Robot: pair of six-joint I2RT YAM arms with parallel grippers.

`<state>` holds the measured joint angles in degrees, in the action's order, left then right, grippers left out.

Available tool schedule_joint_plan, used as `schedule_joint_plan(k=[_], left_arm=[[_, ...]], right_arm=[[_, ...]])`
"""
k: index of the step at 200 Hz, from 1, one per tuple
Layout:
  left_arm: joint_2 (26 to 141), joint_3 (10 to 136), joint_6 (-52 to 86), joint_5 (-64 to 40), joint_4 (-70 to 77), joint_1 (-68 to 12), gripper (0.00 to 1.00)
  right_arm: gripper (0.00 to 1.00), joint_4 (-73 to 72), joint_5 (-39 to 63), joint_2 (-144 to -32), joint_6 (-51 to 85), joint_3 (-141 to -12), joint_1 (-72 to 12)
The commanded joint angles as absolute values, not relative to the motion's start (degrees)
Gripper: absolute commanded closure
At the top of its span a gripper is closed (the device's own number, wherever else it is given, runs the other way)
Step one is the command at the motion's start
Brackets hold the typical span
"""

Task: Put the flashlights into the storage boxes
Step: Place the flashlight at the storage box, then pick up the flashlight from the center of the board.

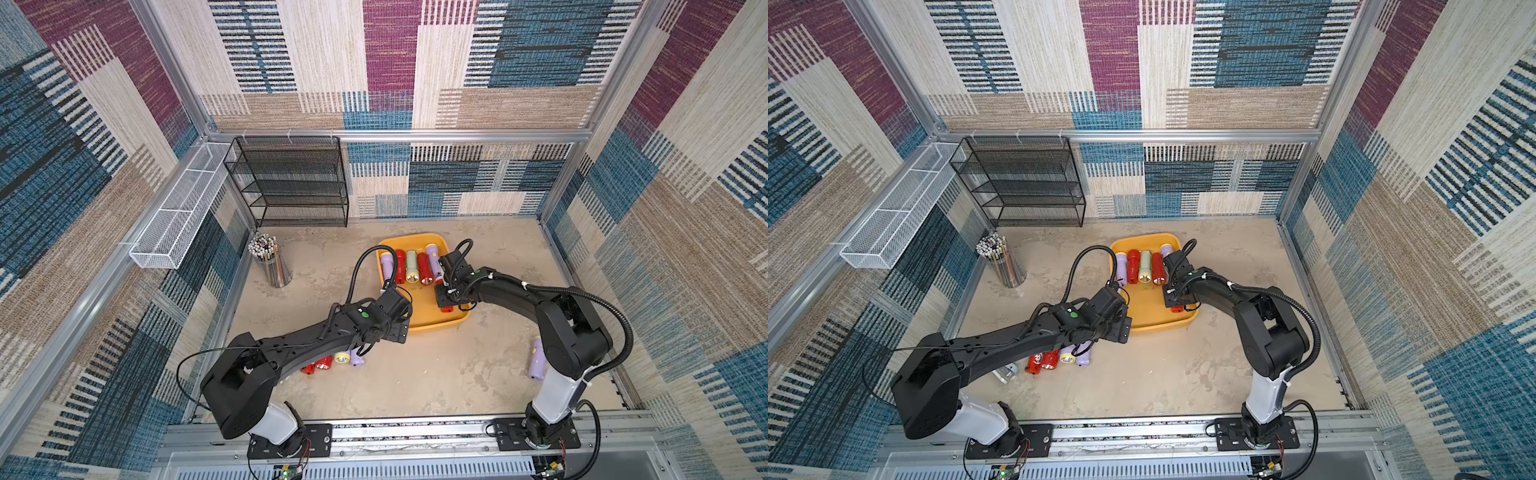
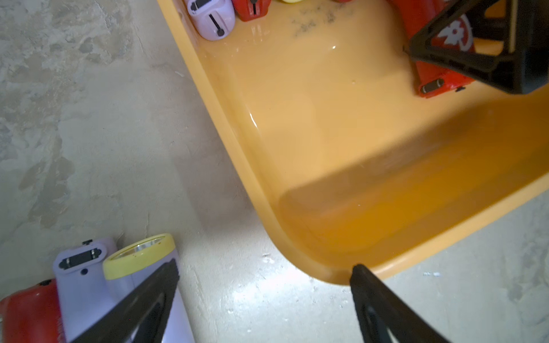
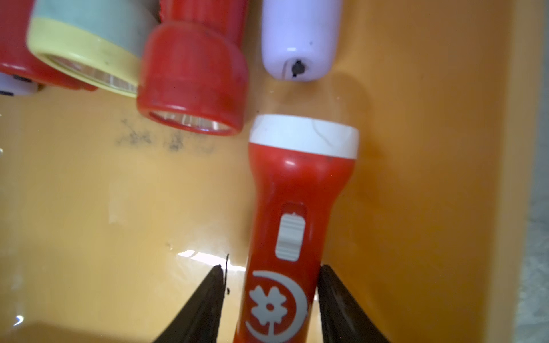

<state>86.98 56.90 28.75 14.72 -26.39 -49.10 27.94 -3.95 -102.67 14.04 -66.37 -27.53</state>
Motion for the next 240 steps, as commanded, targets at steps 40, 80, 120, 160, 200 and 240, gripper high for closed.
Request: schedule_joint_plan(k=[40,80,120,160,200,240], left_arm=[[86.52,56.80,28.41,13.72,-26.56,-48.68,0.07],[83.70,55.05,29.95,13.28,-27.32,-48.67,0.07],[77.69,50.98,32.81,14.79,-30.59,-48.65,0.08],[68.43,45.62,36.76,18.49,-37.28,-48.69,0.07],[63.56,42.72,39.91,17.59,-40.26,-48.65,0.07],[64.64,41.61,40.91,14.59,-38.71,-48.69,0.08]], right_arm=[[0.38,30.35,-3.19,-96.27,14.36,-67.50,-27.51],[0.35,31.04,-0.82,-88.78,15.70,-65.24,-27.60],[0.24,30.60,1.34,-81.50,16.56,-59.37,-28.28],[0.05,29.97,4.54,-74.82,16.97,-55.04,-31.17],[0.00,30.61,6.40,-71.00,19.45,-52.25,-38.78],[0.00,28.60,11.30,-65.26,24.13,-46.11,-44.41]])
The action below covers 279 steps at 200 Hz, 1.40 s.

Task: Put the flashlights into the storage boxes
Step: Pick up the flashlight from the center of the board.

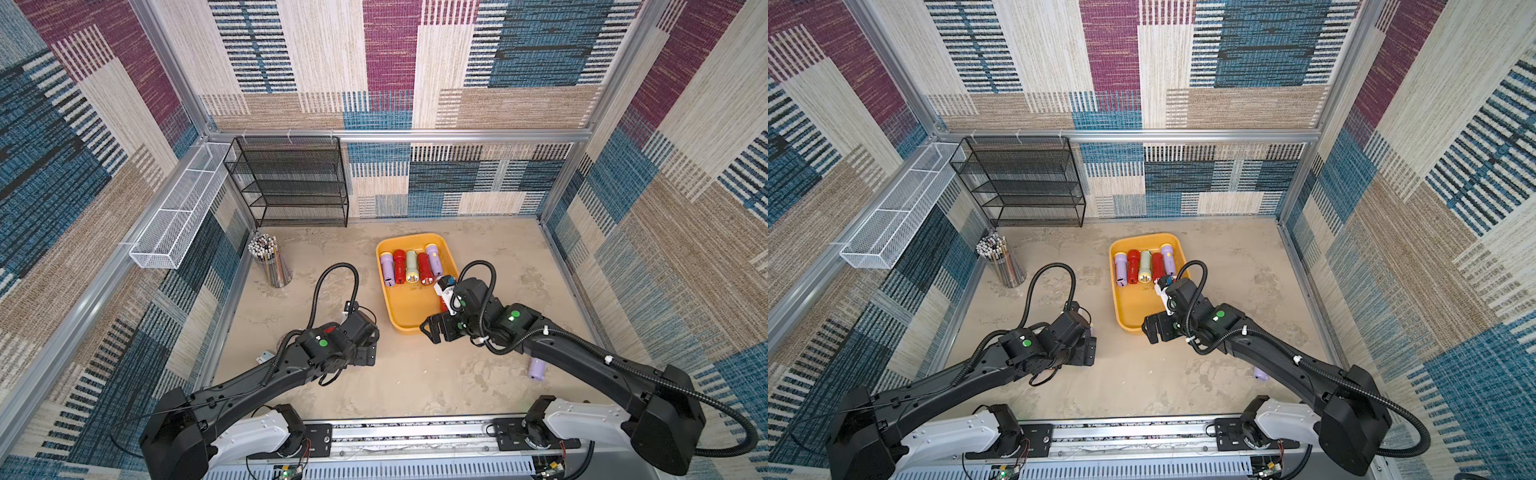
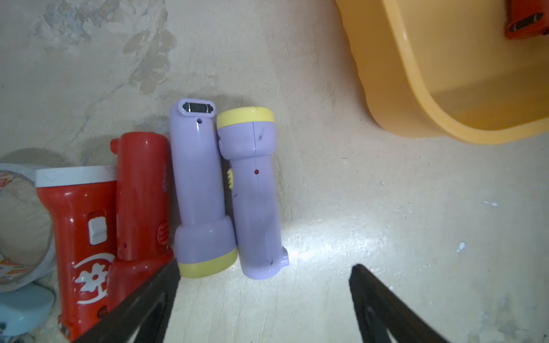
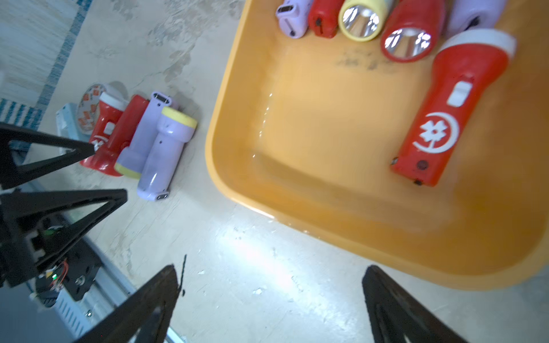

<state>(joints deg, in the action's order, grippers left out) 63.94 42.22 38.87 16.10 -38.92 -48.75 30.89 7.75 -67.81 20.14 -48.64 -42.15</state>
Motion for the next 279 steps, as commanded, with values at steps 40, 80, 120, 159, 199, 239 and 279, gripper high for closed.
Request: schedule_joint_plan(k=[40,80,120,159,199,239,279], left_arm=[[68.16,42.51,40.03,15.13,-37.60,-48.68,0.10],[73.34,44.91,39.97,15.64,-37.55,-48.17,0.18],[77.65,46.52,40.48,15.32,-37.44,-46.41,0.20],[80.17,46.91,40.36,13.94,-35.72,-45.13,0.23],[84.27,49.00,40.05,13.41,-35.33,-44.65,0.32],[88.91,50.08,40.32,13.39,-34.83,-44.30,0.52],[91.69,50.01,40.78,12.57,-33.75,-44.21,0.75]], right_arm=[[0.00,26.68,14.79,-58.87,27.75,-40.96,-49.45],[0.00,25.25,14.33,-55.07,30.64,-37.92,-53.50],[0.00,24.18,13.32,-53.21,31.81,-35.67,-54.58],[0.00,23.99,12.69,-50.97,31.84,-34.39,-54.66],[0.00,23.82,11.65,-50.16,31.38,-33.44,-54.62],[0.00,23.81,9.82,-49.49,31.16,-33.37,-54.66],[0.00,24.74,8.45,-50.00,30.43,-34.40,-54.59]])
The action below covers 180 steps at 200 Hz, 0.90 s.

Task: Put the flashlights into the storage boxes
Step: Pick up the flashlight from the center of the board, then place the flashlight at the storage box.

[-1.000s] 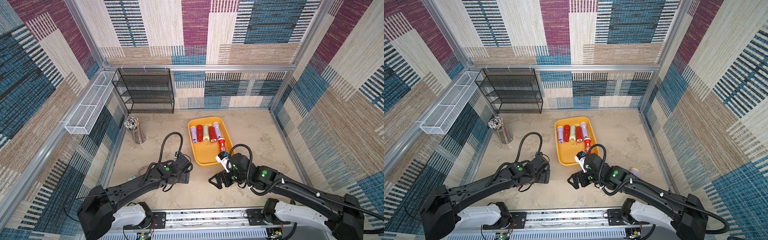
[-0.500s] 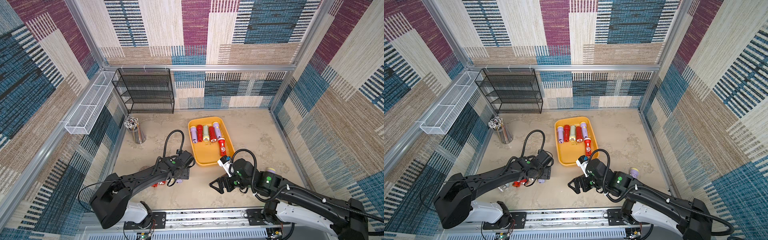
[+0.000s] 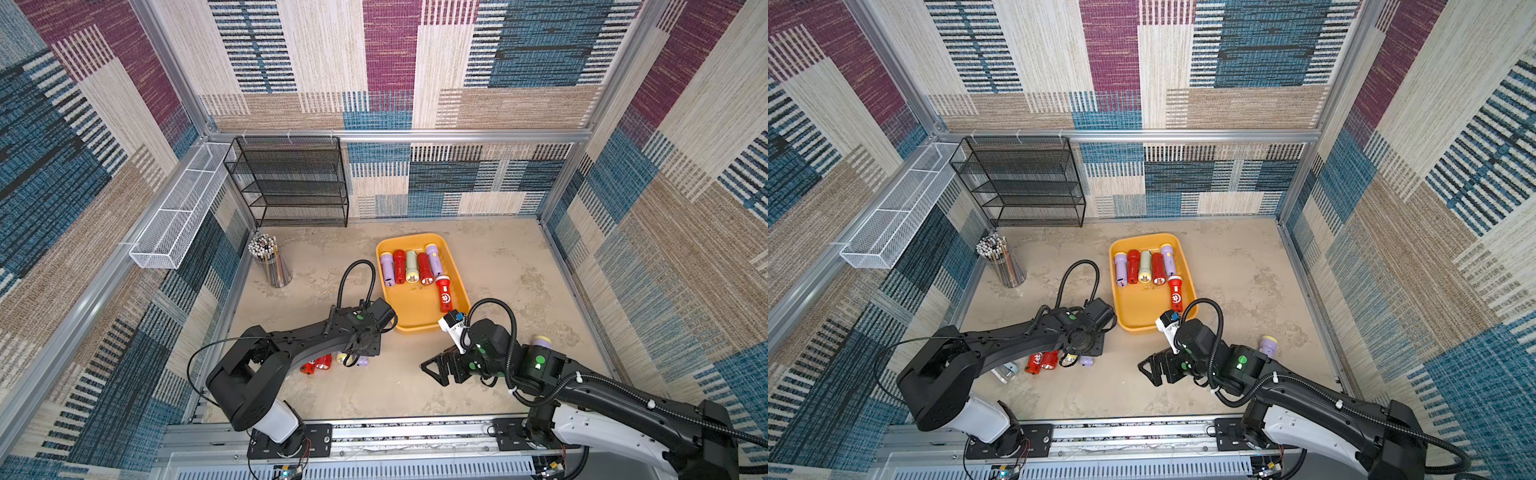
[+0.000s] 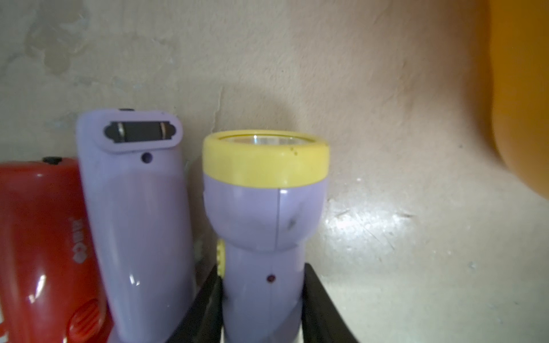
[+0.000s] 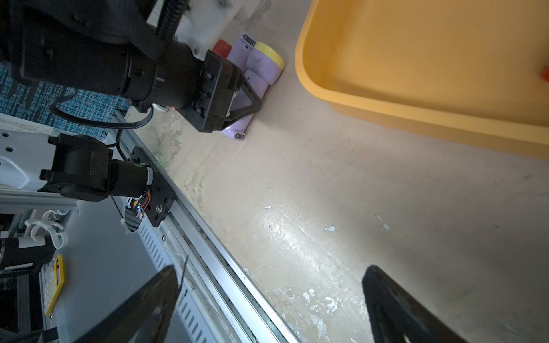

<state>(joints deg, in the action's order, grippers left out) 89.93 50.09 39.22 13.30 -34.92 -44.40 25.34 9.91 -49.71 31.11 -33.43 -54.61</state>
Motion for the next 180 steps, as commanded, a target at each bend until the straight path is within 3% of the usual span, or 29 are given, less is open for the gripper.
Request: schedule_joint_plan(k=[1,46,127,180], left_arm=[[91.77,50.05,40.74,12.53,-33.75,-44.21,0.76],[91.40,51.69,40.92,10.76,-35.88,-44.28,0.83],[82.31,60.42,40.34,10.81,-42.67,-44.63,0.80],[91.26,74.66,38.46,9.61,-42.16,-44.74,0.77]], right_arm=[[0.00,24.76,8.44,-50.00,30.42,-34.43,-54.63],[0.00,27.10,5.84,-48.58,30.24,-36.33,-54.55],[0.00,30.59,1.33,-46.49,30.15,-39.70,-54.50],[0.00,32.06,0.06,-45.34,30.59,-41.08,-54.57]])
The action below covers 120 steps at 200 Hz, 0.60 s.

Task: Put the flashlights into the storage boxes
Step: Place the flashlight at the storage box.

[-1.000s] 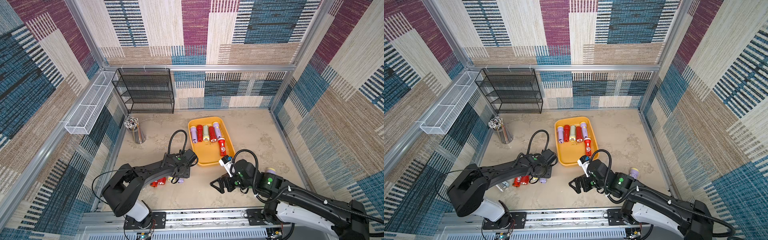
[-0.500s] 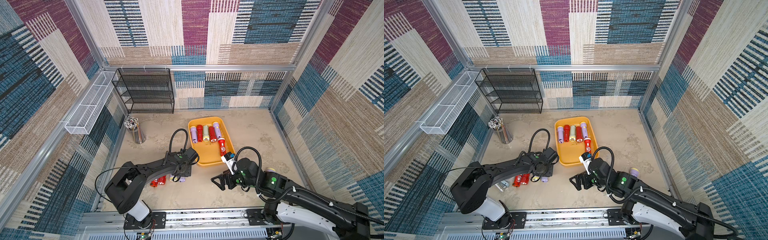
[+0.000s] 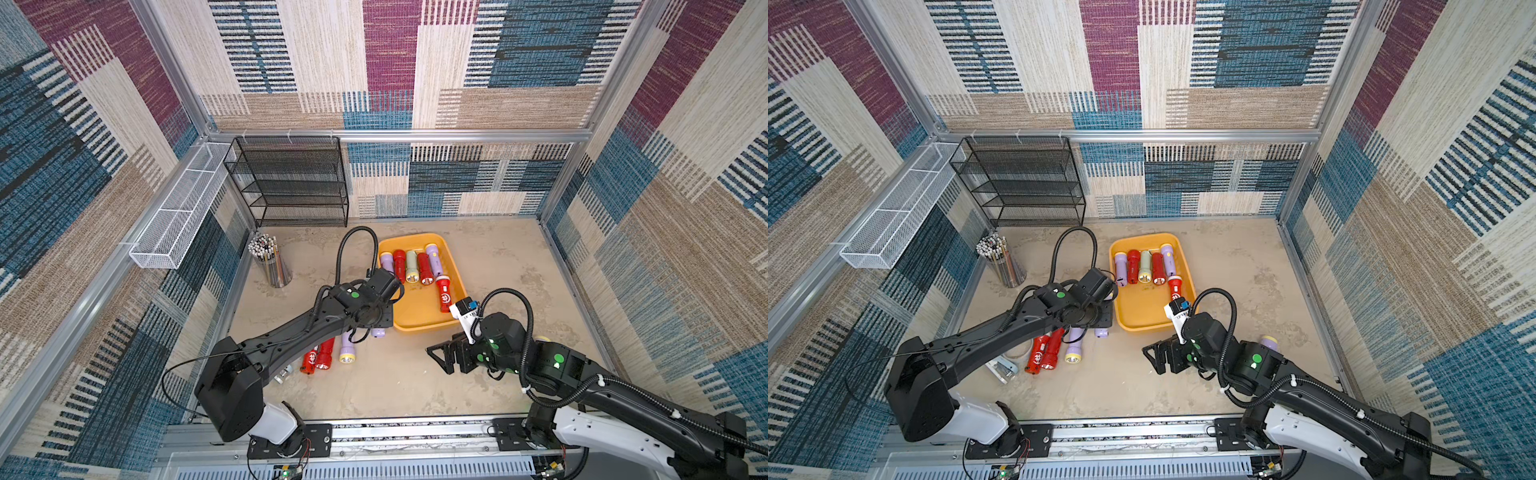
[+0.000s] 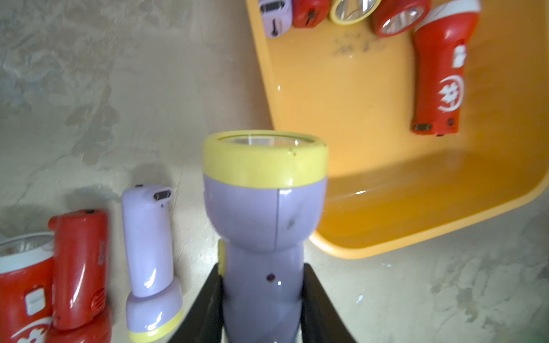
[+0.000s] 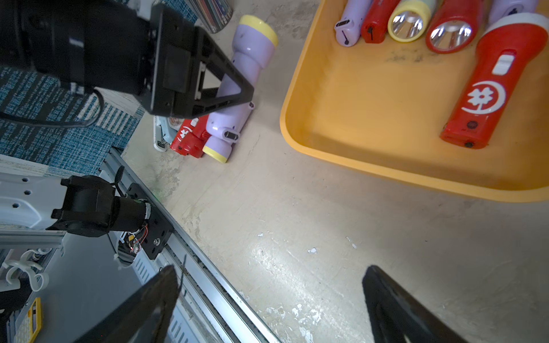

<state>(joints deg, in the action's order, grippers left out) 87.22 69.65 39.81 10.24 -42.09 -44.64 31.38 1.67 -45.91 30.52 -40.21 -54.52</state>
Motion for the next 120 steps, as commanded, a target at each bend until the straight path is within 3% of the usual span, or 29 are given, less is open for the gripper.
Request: schedule_joint_plan(k=[1,61,120], left_arm=[[91.51,75.04,38.44,9.51,-42.08,-44.74,0.77],[108.50,90.86,37.58,4.40,-39.67,-45.35,0.78],[119.24,97.49,39.79,-0.75,-35.07,-45.79,0.77]], right_arm=[[0.00,32.12,0.03,-45.26,30.59,-41.11,-54.53],[0.00,34.31,-1.54,-42.97,31.37,-41.24,-54.55],[0.00,35.72,-2.95,-42.55,32.38,-41.48,-54.56]])
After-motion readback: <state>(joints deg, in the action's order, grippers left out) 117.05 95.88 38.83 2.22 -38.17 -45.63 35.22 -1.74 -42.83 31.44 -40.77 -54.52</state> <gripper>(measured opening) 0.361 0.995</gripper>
